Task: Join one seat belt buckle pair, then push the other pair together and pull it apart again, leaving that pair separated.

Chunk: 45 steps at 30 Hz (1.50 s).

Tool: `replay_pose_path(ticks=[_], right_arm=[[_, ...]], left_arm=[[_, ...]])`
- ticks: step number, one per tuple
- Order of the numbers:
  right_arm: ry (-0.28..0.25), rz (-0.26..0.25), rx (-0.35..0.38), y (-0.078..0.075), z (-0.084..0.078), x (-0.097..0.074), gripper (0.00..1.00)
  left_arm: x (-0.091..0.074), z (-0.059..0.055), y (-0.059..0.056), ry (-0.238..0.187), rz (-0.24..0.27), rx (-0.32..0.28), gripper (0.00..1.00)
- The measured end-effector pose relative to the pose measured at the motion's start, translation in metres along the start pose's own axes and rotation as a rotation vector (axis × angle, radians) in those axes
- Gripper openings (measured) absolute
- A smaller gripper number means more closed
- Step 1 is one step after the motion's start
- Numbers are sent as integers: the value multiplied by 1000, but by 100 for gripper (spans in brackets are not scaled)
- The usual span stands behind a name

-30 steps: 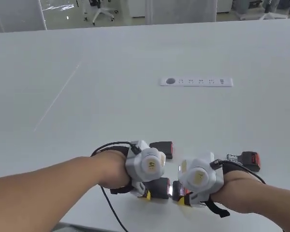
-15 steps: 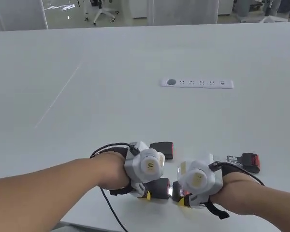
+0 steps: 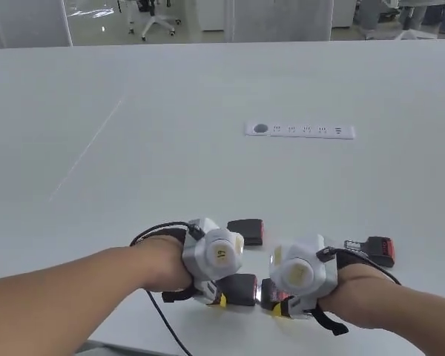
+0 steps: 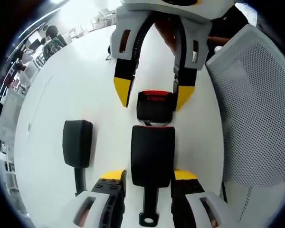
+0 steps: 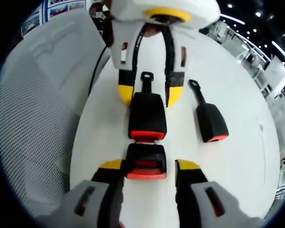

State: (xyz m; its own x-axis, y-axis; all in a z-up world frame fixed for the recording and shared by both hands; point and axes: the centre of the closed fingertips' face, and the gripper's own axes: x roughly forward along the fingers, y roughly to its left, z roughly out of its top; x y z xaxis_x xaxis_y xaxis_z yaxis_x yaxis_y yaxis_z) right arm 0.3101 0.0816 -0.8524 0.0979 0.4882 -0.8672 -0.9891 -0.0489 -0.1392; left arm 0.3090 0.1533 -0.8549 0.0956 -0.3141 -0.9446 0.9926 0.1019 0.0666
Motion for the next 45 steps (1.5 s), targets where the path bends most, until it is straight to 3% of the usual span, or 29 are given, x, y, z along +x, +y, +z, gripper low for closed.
replay_pose_path(ticks=[9, 16, 21, 26, 31, 38, 45], right_arm=[[-77, -4, 12, -3, 26, -26, 39], [-100, -36, 6, -22, 29, -46, 39], [-82, -71, 27, -44, 9, -60, 38], [-50, -98, 56, -67, -24, -79, 38], [-27, -112, 84, -85, -52, -91, 38], [23, -109, 103, -96, -92, -97, 37], [62, -101, 193, -101, -138, -102, 38]], left_arm=[[-32, 25, 15, -85, 67, -35, 43], [-41, 40, 46, -135, 106, -65, 45], [-46, 41, 65, -150, 123, -85, 46], [-54, 40, 86, -166, 138, -99, 48], [-49, 36, 102, -157, 141, -104, 48], [-32, 33, 114, -130, 137, -66, 49], [-15, 28, 114, -94, 97, -53, 51]])
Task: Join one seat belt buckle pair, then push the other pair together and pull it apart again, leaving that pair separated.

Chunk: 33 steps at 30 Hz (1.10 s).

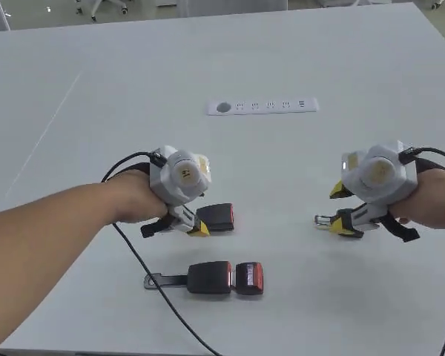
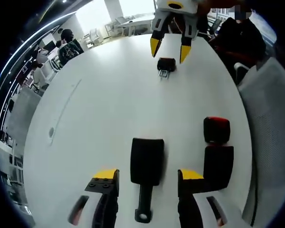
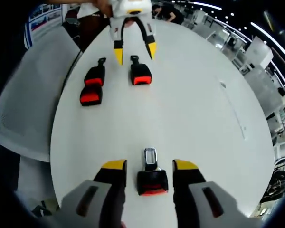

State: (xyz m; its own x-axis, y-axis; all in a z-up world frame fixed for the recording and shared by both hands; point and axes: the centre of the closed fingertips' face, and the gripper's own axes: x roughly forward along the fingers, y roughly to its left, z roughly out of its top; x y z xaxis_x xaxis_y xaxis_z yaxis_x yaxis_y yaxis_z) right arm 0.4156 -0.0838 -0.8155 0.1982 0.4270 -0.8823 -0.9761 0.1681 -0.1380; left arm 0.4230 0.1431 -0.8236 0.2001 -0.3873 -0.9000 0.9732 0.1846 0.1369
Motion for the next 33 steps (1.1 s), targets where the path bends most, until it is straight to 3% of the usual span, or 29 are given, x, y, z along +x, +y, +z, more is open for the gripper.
replay_pose_path(ticks=[3, 5, 11, 24, 33], right_arm=[[-5, -10, 48, -6, -12, -2, 38], [-2, -9, 66, -8, -20, -1, 39], [43, 8, 29, -5, -37, 7, 41], [47, 74, -9, 5, -36, 17, 33], [62, 79, -54, 6, -37, 18, 34]], left_arm=[[7, -3, 3, -1, 16, -4, 50], [12, -7, -2, 9, -5, -5, 50], [22, -20, -7, 52, -44, -13, 51], [27, -18, -4, 79, -60, -24, 46], [30, -16, 0, 57, -75, -33, 35]])
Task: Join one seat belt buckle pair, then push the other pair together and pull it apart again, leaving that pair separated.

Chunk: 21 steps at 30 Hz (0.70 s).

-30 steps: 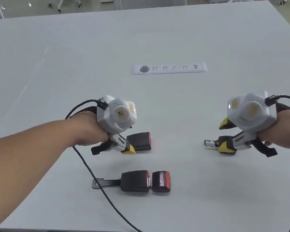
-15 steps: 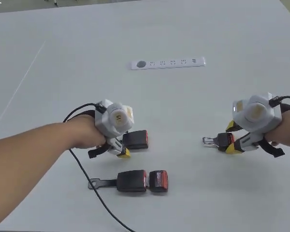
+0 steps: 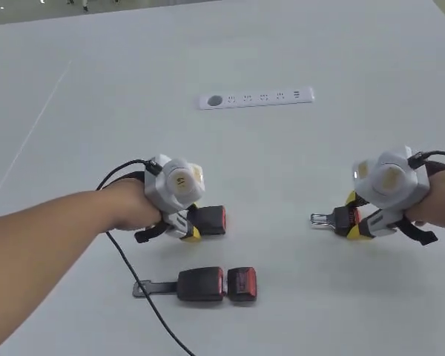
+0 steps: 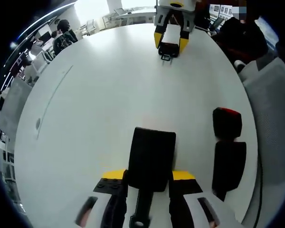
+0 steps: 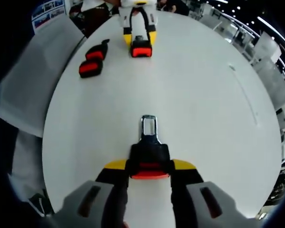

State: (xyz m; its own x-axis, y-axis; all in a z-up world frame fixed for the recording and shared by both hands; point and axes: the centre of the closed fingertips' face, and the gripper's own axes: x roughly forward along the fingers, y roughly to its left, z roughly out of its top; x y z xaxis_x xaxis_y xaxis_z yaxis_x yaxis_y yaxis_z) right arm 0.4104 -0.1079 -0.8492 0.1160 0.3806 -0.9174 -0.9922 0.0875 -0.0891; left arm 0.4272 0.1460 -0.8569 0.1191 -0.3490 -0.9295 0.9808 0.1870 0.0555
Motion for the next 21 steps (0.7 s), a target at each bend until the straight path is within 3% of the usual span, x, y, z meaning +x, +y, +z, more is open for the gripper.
replay_pose_path(ticks=[8, 12, 21], right_arm=[[6, 6, -19, -1, -1, 1, 34], [-2, 0, -21, -2, 1, 1, 34], [-42, -17, -28, -3, 26, 6, 33]], left_arm=[[0, 0, -2, -16, -18, 17, 33], [0, 0, -3, -3, -26, 41, 33], [1, 0, -3, 5, -33, 34, 33]])
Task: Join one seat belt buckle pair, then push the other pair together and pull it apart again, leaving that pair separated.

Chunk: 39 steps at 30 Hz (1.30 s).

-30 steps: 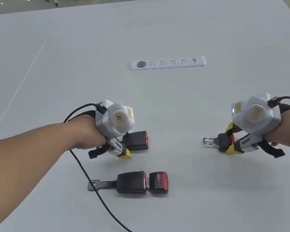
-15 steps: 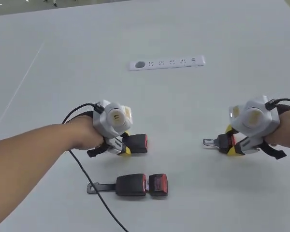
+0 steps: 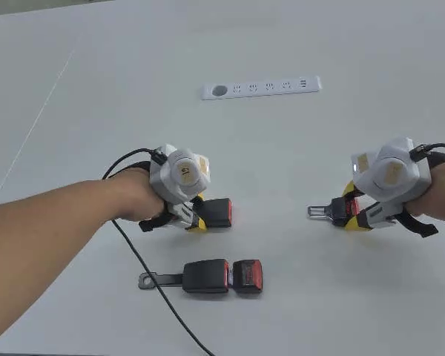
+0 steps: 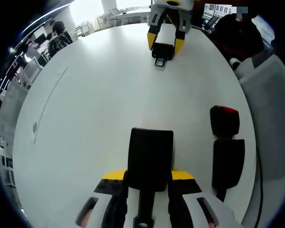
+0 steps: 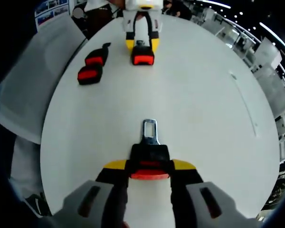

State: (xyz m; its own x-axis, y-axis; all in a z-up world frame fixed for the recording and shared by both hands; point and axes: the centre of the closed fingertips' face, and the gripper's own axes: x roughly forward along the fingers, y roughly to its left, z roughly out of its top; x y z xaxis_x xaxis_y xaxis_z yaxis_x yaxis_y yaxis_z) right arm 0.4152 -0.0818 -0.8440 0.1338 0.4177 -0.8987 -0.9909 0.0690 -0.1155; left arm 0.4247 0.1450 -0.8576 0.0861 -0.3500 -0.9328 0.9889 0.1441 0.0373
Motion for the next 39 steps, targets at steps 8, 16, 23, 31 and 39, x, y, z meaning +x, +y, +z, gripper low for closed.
replay_pose_path(ticks=[8, 16, 23, 31, 39], right_arm=[[-38, -2, -4, 3, 27, 11, 33], [-78, 1, -36, 12, 58, 27, 33], [-108, -3, -40, 7, 75, 43, 33], [-138, -6, -9, 1, 89, 50, 33], [-152, 1, -24, 1, 104, 58, 33]], left_arm=[[0, 1, -1, -4, 4, 3, 33], [-1, 0, -1, 10, 3, 8, 33], [0, 0, -1, 23, 4, 11, 32], [1, 0, -1, 38, 0, 24, 32], [1, 1, -2, 37, -2, 25, 32]])
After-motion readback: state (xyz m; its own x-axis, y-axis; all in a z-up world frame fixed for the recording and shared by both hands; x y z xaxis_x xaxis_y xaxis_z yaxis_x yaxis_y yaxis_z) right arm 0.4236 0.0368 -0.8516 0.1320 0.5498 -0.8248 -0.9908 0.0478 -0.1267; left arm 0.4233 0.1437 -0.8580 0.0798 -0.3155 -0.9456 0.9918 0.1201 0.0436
